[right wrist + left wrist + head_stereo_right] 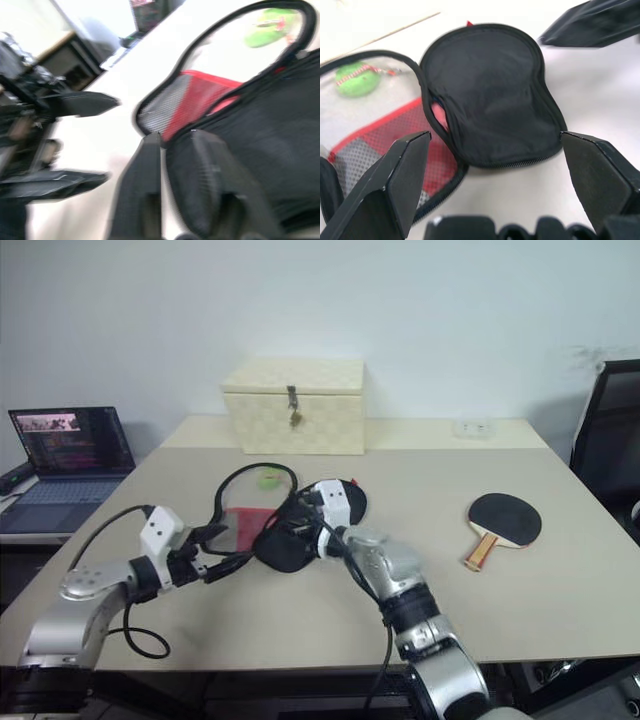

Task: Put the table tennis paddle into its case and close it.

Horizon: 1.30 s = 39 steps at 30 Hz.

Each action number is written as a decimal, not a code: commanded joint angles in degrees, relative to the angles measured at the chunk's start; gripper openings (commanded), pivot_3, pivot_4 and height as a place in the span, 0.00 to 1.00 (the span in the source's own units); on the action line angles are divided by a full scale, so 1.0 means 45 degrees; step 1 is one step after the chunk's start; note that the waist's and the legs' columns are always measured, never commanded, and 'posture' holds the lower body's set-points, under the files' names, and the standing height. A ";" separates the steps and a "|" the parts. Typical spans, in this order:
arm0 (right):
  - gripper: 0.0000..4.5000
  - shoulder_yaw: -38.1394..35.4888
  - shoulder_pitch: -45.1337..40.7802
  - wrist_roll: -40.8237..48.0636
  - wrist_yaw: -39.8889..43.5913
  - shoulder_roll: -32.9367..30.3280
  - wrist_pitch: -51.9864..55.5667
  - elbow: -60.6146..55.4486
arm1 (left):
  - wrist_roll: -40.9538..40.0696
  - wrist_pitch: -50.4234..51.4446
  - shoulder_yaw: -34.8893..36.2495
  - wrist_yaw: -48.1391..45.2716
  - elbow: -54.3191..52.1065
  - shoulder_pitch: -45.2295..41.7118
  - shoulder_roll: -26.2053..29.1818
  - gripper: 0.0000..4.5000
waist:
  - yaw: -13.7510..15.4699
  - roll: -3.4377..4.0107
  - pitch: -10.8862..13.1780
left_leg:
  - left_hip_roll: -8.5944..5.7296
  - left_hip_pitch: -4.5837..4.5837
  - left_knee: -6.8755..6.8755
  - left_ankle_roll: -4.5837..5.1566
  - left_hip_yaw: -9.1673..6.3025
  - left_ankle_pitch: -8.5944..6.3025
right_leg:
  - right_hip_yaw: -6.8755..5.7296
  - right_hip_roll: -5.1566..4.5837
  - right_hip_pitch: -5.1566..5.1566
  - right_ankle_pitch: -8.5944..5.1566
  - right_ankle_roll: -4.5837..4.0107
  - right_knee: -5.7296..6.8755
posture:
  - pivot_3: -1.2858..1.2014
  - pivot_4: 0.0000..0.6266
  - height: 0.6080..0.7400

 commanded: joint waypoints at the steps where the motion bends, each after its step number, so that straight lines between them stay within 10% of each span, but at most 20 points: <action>1: 0.60 0.0106 0.0464 0.0312 -0.0294 0.0025 0.1139 -0.1524 | -0.0710 0.0386 0.0367 -0.0435 -0.0760 0.0157 0.0261 1.00 | 0.0000 0.0001 0.0001 | 0.0001 0.0000 0.0003 0.0000 -0.0004 0.0000 | 0.0000 0.0001 -0.0002 -0.0001 -0.0001 0.0008 | 0.52 0.24 1.00; 6: 0.97 -0.0225 0.0666 -0.0207 -0.1350 0.0324 0.1283 -0.0863 | -0.0682 0.0484 0.0201 -0.0731 -0.0524 0.0146 0.0411 1.00 | -0.0010 0.0000 0.0000 | 0.0013 0.0009 0.0004 -0.0026 -0.0007 0.0017 | -0.0012 0.0015 -0.0002 0.0008 -0.0017 0.0017 | 0.52 0.24 1.00; 33: 0.97 -0.0378 -0.2909 -0.0752 -0.1736 0.2497 -0.3366 0.6744 | -0.0619 0.0424 0.0336 -0.0138 -0.1090 0.0627 0.0390 1.00 | -0.0077 -0.0008 -0.0005 | 0.0023 0.0101 -0.0055 -0.0030 0.0030 0.0039 | 0.0003 0.0024 0.0054 0.0009 -0.0025 0.0011 | 0.52 0.24 1.00; 39: 0.63 -0.0993 -0.3049 -0.0065 -0.1959 0.2662 -0.3013 0.6763 | -0.0567 0.0355 0.0169 -0.0159 -0.0887 0.0393 0.0376 1.00 | -0.0080 -0.0005 -0.0002 | 0.0024 0.0099 -0.0058 -0.0031 0.0029 0.0038 | 0.0001 0.0024 0.0053 0.0009 -0.0026 0.0008 | 0.52 0.24 1.00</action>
